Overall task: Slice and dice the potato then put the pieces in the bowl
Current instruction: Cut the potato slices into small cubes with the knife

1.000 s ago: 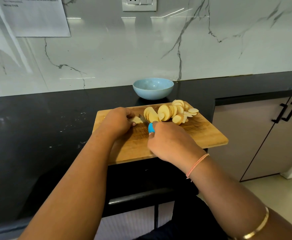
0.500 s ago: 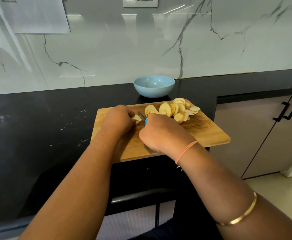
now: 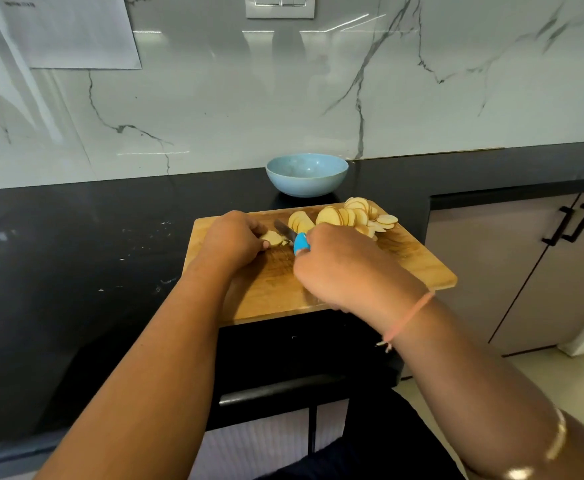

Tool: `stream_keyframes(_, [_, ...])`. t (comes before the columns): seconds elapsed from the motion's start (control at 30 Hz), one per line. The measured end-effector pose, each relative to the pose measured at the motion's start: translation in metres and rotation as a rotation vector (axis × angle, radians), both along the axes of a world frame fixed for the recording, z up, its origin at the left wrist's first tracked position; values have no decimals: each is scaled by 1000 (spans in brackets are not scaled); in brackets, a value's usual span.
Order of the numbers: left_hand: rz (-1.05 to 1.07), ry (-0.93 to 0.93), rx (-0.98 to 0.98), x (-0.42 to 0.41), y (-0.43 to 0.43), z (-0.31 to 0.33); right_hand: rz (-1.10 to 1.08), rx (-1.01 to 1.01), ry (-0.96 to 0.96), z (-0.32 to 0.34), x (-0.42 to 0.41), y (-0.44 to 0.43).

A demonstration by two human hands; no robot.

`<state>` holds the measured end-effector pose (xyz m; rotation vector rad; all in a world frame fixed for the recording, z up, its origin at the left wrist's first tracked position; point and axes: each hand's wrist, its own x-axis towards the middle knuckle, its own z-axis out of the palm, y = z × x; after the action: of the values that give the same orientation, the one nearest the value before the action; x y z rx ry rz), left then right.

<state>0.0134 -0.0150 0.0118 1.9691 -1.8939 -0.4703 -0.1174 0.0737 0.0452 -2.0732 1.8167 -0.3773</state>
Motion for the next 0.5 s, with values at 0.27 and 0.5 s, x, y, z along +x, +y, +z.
stream_keyframes(0.27, [26, 59, -16, 0, -1, -2, 17, 33, 23, -12, 19, -12])
stream_keyframes(0.5, [13, 50, -9, 2, -1, 0, 75, 100, 40, -2, -4, 26])
